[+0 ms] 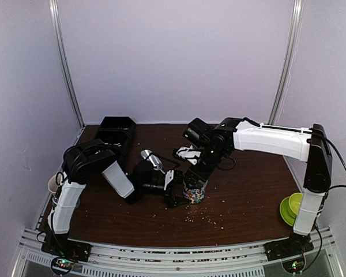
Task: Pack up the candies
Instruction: Hold the packing box at the center of the board, then place the box lid on the packing box.
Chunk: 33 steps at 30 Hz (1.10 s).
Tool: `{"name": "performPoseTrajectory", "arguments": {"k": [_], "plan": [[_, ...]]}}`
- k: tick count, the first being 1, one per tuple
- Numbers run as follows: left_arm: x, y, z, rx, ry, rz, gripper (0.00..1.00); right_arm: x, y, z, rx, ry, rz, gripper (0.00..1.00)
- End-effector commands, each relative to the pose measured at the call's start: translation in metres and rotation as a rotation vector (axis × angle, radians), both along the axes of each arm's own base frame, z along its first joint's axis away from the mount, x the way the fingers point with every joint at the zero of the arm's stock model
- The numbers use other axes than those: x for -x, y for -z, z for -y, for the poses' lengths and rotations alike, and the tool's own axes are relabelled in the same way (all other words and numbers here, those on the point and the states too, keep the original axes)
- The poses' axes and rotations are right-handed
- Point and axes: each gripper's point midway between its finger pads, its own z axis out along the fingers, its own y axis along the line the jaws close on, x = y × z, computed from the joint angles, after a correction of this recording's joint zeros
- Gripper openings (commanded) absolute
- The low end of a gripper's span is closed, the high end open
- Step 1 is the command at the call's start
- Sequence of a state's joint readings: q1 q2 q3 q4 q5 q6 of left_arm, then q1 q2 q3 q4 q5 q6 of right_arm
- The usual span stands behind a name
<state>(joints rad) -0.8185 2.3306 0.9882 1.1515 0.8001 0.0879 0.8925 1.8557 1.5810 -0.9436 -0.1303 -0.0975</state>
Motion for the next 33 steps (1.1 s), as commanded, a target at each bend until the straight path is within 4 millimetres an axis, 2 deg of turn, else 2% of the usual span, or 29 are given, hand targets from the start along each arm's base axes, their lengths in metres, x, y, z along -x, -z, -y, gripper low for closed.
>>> {"name": "performPoseTrajectory", "arguments": {"k": [1, 12, 21, 27, 33], "plan": [[0.004, 0.001, 0.002, 0.019, 0.009, 0.017, 0.91, -0.004, 0.001, -0.001, 0.014, 0.019, 0.003, 0.93], [0.003, 0.003, 0.002, 0.012, 0.005, 0.014, 0.90, -0.010, 0.004, -0.003, 0.024, 0.037, 0.013, 0.93], [0.004, 0.005, 0.003, 0.004, 0.008, 0.011, 0.88, -0.015, -0.009, -0.008, -0.007, 0.039, 0.041, 0.88], [0.004, 0.004, 0.003, 0.005, 0.009, 0.012, 0.88, -0.011, 0.002, -0.004, 0.019, 0.036, 0.015, 0.88], [0.004, 0.005, 0.004, 0.002, 0.011, 0.012, 0.88, -0.008, 0.003, 0.001, 0.030, 0.038, 0.004, 0.88]]}}
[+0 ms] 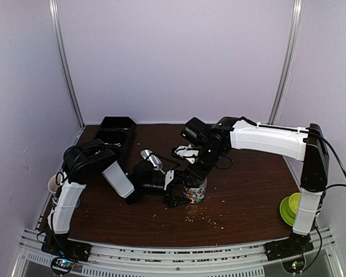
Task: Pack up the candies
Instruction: Place the box lid on the packing box.
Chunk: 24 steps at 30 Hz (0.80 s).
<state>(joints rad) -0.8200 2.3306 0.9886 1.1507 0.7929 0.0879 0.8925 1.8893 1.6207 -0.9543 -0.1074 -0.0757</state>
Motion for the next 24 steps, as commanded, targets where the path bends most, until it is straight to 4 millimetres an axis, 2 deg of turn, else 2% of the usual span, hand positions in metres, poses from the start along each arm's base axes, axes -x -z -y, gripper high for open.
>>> {"name": "performPoseTrajectory", "arguments": {"k": [1, 11, 24], "plan": [[0.0046, 0.0048, 0.0033, 0.003, 0.016, 0.011, 0.88, 0.0007, 0.0026, 0.0048, 0.022, 0.009, -0.009, 0.88], [0.0051, 0.0073, 0.0050, -0.012, 0.010, 0.030, 0.88, -0.0007, 0.0025, 0.0109, 0.030, 0.027, -0.021, 0.88], [0.0124, 0.0088, 0.0074, -0.026, 0.021, 0.069, 0.87, -0.0062, 0.0125, 0.0112, 0.035, 0.046, -0.042, 0.89]]}}
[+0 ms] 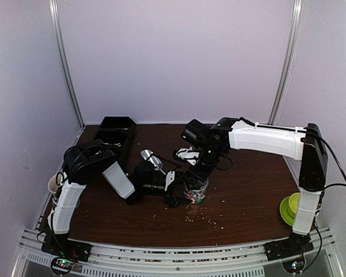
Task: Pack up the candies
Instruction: Place the box lid on the packing box.
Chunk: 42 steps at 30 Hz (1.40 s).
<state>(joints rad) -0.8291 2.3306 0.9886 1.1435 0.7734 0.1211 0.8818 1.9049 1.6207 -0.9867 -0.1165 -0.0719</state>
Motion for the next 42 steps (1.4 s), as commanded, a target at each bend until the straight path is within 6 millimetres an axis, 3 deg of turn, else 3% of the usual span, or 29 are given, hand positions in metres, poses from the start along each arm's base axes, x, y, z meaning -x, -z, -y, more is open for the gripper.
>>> {"name": "performPoseTrajectory", "arguments": {"k": [1, 22, 30, 32, 42], "plan": [[0.011, 0.007, 0.005, -0.021, 0.027, 0.039, 0.87, -0.009, 0.004, 0.004, 0.005, 0.037, -0.005, 0.89], [-0.001, 0.011, 0.005, -0.055, -0.072, 0.086, 0.81, -0.016, 0.014, 0.012, 0.001, 0.146, -0.013, 0.89], [-0.004, 0.012, 0.004, -0.060, -0.087, 0.086, 0.81, -0.018, 0.011, 0.010, -0.036, 0.191, -0.001, 0.92], [-0.004, 0.011, 0.004, -0.060, -0.088, 0.088, 0.81, -0.018, 0.009, 0.009, -0.047, 0.191, 0.005, 1.00], [-0.003, 0.011, 0.004, -0.054, -0.086, 0.089, 0.84, -0.013, -0.001, 0.013, -0.075, 0.187, 0.024, 1.00]]}}
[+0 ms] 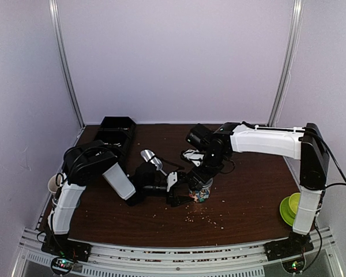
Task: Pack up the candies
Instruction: Place the box lid on the packing box, then screw the box lid onto the packing box.
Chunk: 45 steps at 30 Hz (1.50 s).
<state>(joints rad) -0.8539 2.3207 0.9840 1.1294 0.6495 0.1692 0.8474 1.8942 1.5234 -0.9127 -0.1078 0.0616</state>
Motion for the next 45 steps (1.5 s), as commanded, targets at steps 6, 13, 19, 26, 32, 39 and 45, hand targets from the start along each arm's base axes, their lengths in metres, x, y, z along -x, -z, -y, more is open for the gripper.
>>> {"name": "performPoseTrajectory", "arguments": {"k": [6, 13, 19, 26, 32, 39, 45], "plan": [[0.006, 0.009, -0.001, -0.032, 0.004, 0.022, 0.91, -0.003, -0.031, -0.004, -0.081, 0.002, 0.065, 1.00], [0.006, 0.010, -0.001, -0.034, 0.003, 0.019, 0.93, -0.003, -0.027, 0.005, -0.053, 0.012, 0.065, 1.00], [0.006, 0.011, -0.001, -0.039, 0.001, 0.018, 0.93, 0.000, -0.026, 0.009, -0.048, 0.012, 0.068, 1.00], [0.005, 0.012, 0.000, -0.043, -0.001, 0.013, 0.93, 0.008, -0.028, 0.015, -0.054, 0.006, 0.059, 1.00], [0.006, 0.013, 0.001, -0.047, 0.009, 0.007, 0.94, 0.017, -0.025, 0.022, -0.054, -0.009, 0.050, 1.00], [0.006, 0.015, 0.005, -0.055, 0.028, -0.014, 0.98, 0.031, -0.028, 0.030, -0.078, -0.036, 0.043, 1.00], [0.009, 0.019, 0.007, -0.058, 0.057, -0.031, 0.98, 0.039, -0.041, 0.031, -0.142, -0.054, 0.062, 1.00]]}}
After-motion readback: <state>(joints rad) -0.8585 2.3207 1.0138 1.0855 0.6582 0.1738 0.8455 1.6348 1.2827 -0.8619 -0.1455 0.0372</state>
